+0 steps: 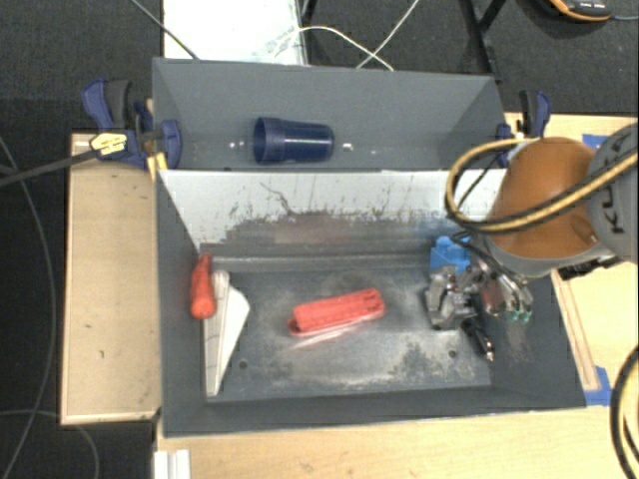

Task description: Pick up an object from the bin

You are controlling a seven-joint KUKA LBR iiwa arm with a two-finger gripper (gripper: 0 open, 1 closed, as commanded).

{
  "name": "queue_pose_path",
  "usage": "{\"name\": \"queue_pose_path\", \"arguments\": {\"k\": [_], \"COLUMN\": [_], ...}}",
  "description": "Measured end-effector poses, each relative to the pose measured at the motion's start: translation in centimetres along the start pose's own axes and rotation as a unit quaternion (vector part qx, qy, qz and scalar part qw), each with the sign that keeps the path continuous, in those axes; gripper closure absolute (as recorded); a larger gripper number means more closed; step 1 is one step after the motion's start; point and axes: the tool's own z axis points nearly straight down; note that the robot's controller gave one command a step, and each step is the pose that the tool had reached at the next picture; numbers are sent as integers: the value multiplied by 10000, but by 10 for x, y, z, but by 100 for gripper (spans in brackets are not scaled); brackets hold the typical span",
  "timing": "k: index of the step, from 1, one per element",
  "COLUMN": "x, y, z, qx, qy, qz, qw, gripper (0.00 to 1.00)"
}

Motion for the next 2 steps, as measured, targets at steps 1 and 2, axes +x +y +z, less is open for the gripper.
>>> {"name": "queue_pose_path", "arguments": {"k": [1,2], "x": [50,49], "y": [47,45], "z": [47,46], "qx": [-12,-3], "qy": [20,-7], "qz": [524,524], "qw": [9986,9986], "gripper": [0,0]}}
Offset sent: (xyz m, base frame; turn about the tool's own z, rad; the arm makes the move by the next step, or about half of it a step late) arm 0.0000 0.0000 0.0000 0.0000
